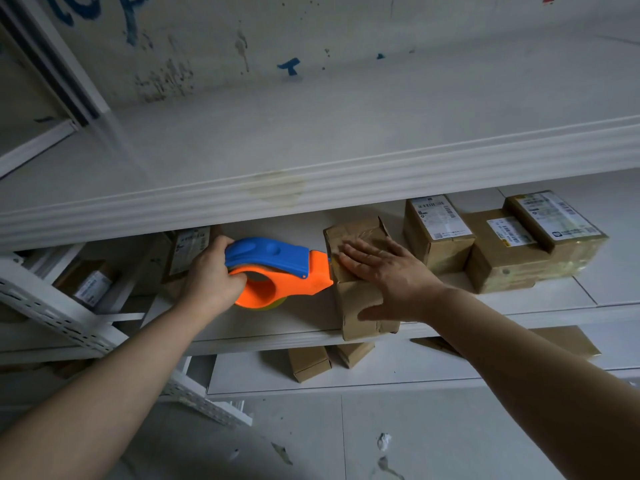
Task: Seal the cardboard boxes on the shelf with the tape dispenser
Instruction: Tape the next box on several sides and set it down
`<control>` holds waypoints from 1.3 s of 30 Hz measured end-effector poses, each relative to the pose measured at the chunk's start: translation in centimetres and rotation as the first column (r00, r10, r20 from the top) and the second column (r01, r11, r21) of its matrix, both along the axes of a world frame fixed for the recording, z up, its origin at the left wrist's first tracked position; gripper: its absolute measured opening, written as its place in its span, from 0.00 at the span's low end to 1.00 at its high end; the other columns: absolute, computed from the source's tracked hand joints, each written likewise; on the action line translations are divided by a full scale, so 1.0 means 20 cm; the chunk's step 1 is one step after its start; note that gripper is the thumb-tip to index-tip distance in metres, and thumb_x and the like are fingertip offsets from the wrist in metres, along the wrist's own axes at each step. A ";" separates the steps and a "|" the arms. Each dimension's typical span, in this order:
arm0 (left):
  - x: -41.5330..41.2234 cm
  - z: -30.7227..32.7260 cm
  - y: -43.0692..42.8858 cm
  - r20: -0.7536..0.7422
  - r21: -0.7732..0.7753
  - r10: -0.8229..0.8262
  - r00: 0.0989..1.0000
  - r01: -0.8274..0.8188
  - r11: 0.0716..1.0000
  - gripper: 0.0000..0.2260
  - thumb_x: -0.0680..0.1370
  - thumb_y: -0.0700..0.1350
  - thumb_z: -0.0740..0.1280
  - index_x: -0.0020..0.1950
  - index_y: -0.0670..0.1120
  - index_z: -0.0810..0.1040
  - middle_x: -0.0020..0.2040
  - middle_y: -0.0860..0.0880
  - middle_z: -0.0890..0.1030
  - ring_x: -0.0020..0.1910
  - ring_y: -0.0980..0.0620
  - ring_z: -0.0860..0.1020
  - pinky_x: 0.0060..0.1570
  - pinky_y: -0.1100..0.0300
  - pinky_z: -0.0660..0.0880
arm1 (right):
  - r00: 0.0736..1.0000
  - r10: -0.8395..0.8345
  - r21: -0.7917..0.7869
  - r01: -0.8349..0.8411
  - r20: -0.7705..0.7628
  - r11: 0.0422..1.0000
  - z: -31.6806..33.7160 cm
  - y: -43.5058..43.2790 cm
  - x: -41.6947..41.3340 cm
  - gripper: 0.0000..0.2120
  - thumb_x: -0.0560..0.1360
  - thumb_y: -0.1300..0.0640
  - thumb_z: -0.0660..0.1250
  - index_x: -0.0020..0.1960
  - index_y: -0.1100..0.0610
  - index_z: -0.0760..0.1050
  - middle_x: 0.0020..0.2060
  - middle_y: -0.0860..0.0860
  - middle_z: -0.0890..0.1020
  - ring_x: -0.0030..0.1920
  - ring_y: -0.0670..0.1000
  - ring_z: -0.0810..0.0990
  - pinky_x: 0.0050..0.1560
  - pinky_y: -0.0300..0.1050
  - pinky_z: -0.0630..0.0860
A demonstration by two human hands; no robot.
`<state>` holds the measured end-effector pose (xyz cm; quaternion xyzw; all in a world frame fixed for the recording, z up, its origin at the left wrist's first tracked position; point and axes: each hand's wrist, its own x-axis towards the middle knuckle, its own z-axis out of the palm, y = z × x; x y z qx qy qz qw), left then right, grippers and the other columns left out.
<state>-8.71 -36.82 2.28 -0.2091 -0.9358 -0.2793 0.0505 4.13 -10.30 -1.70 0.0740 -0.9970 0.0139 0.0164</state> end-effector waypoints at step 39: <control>-0.01 -0.26 -0.09 0.244 0.204 0.147 0.959 -0.199 0.958 0.26 0.69 0.32 0.67 0.67 0.39 0.68 0.58 0.37 0.77 0.56 0.37 0.77 0.56 0.43 0.75 | 0.941 -0.273 -0.284 0.210 -0.203 0.936 0.01 -0.24 -0.09 0.15 0.73 0.61 0.68 0.59 0.56 0.74 0.52 0.54 0.75 0.51 0.58 0.77 0.44 0.49 0.74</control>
